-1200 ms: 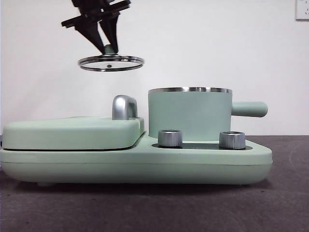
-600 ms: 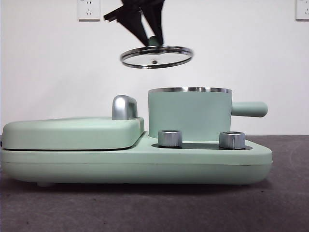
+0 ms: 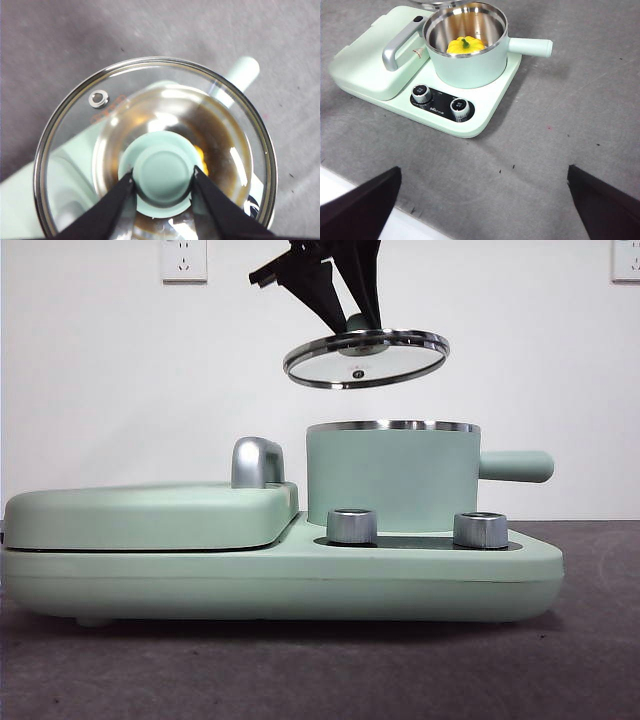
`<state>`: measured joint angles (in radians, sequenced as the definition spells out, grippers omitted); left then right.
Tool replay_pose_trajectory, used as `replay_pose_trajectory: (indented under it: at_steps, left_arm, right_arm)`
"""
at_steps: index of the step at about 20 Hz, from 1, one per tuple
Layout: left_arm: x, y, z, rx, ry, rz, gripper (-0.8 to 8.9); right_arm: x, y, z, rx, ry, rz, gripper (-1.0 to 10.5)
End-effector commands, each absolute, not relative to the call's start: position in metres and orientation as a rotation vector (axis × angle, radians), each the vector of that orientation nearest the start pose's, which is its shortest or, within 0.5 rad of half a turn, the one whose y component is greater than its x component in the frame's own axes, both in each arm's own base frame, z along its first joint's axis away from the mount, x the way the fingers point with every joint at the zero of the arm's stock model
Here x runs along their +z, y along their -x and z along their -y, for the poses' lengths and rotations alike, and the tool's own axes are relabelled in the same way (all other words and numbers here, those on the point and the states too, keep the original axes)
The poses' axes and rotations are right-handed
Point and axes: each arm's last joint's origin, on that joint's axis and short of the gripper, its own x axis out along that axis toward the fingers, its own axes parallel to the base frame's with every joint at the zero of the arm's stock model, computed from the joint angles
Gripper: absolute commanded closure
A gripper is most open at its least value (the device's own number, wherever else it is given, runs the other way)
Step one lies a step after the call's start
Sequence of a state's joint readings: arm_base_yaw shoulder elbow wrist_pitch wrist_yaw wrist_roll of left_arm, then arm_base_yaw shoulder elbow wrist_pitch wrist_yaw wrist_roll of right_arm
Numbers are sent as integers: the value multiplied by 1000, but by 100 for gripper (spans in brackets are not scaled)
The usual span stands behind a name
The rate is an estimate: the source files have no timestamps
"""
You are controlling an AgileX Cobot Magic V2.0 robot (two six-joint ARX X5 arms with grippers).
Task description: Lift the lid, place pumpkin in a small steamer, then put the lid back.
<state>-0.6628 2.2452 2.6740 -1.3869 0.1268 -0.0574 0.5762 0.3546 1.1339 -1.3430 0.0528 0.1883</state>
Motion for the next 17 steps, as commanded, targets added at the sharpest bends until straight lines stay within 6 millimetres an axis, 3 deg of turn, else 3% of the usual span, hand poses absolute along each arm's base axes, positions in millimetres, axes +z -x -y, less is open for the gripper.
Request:
replay_pose_trajectory:
  at_steps: [1,10,17]
  left_arm:
    - [390,-341,278,-714,-192,-937,798]
    - [376,-327,305,-742,-261,-956,798]
    - [368,-330,309,-726,-275,-959,798]
  right_arm:
    - [353,15,12,448,18,-660,401]
    - [353,15,12,448,19,-660,400]
    - [353,15,12,448,19,-660,401]
